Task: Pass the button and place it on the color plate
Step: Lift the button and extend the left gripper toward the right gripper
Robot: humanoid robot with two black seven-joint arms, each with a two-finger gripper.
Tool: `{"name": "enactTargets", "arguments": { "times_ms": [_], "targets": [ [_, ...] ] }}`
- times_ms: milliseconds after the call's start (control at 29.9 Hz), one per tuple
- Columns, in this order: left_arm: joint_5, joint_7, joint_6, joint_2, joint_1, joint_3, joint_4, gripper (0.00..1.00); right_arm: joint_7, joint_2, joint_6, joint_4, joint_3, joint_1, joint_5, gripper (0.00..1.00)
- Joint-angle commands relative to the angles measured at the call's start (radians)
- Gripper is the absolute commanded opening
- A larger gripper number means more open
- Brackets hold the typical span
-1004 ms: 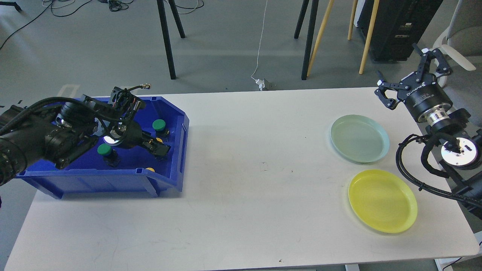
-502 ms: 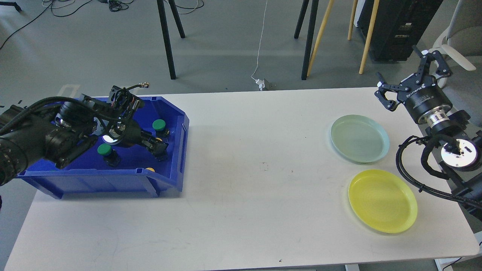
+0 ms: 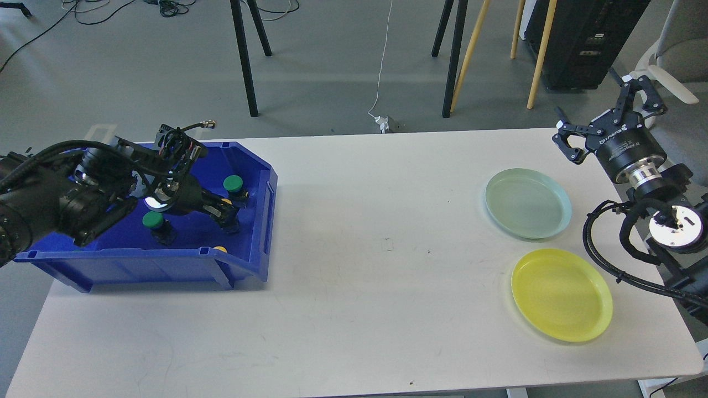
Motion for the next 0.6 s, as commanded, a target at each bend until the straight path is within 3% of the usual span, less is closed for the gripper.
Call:
{"name": "enactTargets", "arguments": {
  "times_ms": [0, 167, 335, 569],
  "targets": [
    [-0.002, 0.000, -0.015, 0.070, -0.036, -0.008, -0.084, 0.06, 0.000, 0.001, 0.000, 0.000, 0.001, 0.000, 0.000, 0.99],
    [-0.005, 0.000, -0.055, 0.209, -0.112, -0.046, -0.262, 0.06, 0.000, 0.003, 0.000, 0.000, 0.001, 0.000, 0.000, 0.99],
    [-0.072, 0.000, -0.055, 0.299, -0.116, -0.201, -0.395, 0.06, 0.000, 0.001, 0.000, 0.005, -0.001, 0.000, 0.000, 0.99],
    [-0.404, 0.000, -0.055, 0.387, -0.096, -0.420, -0.581, 0.06, 0.001, -0.075, 0.000, 0.164, -0.021, -0.035, -0.046, 0.99]
  ]
}}
